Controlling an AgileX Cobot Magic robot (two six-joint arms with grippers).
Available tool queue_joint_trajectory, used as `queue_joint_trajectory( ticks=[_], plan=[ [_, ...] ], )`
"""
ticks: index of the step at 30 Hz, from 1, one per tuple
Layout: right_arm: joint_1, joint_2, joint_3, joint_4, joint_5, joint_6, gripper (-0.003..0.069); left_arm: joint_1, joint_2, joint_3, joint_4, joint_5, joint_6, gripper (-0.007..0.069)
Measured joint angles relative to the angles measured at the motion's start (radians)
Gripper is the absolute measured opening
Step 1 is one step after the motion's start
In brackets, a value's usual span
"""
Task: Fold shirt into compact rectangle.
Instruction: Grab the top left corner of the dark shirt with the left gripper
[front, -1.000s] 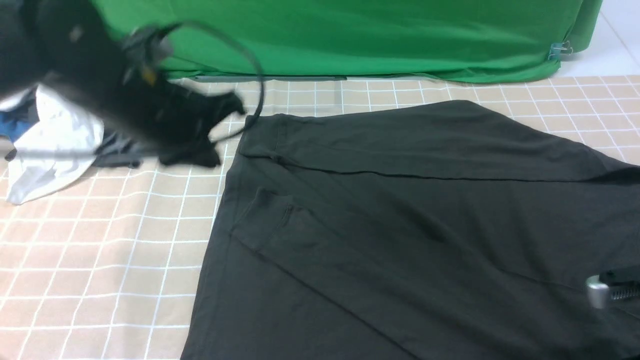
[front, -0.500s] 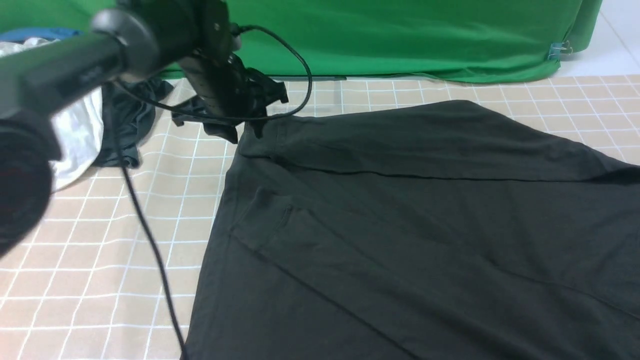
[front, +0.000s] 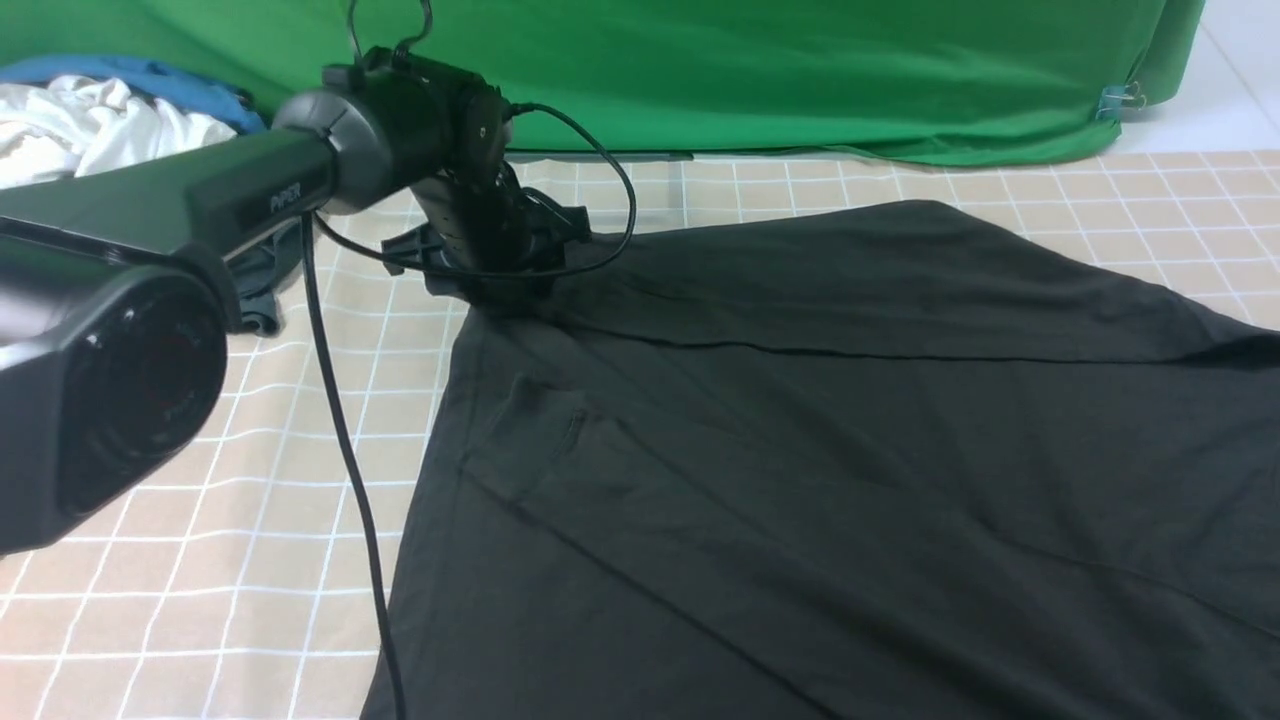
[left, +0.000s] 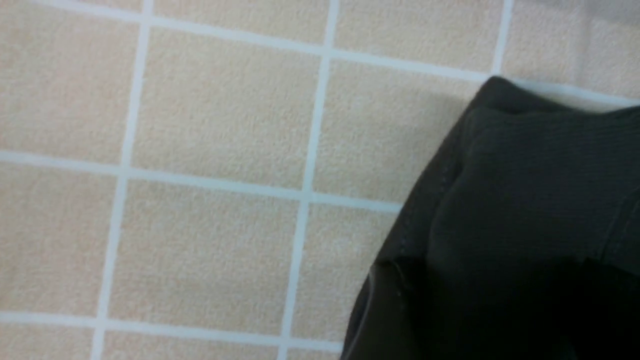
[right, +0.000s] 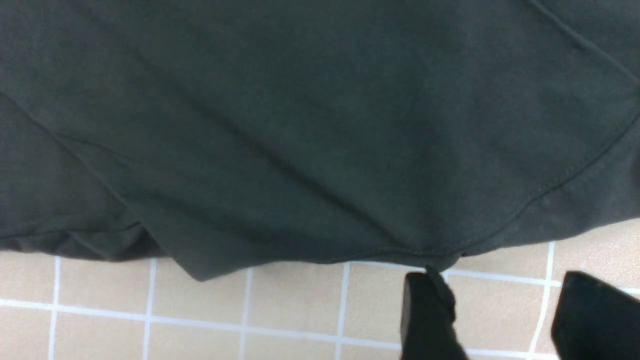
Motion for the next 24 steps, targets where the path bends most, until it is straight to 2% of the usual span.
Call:
queue_joint_trajectory(
  ticks=[2,5,8,9,10,11,24],
  plan=[
    [0.000,0.000,0.000,0.000,0.000,0.000,0.0378,0.000,0.004,-0.001,-0.007,-0.003,0.005,0.0438],
    [0.000,0.000,0.000,0.000,0.000,0.000,0.0378,0.001,0.009,-0.005,-0.008,-0.003,0.036,0.0348],
    [0.000,0.000,0.000,0.000,0.000,0.000,0.0378,0.005,0.011,-0.008,-0.012,-0.008,0.072,0.0195],
    [0.000,0.000,0.000,0.000,0.000,0.000,0.0378,0.005,0.011,-0.008,-0.014,-0.010,0.075,0.0169],
    [0.000,0.000,0.000,0.001,0.000,0.000,0.0378,0.006,0.007,-0.009,-0.016,-0.014,0.089,0.0083],
    [0.000,0.000,0.000,0.001,0.000,0.000,0.0378,0.006,0.002,-0.010,-0.015,-0.009,0.094,0.0056],
    [0.000,0.000,0.000,0.011,-0.027,0.000,0.0378,0.000,-0.093,-0.118,-0.005,0.116,0.133,0.0045]
  ],
)
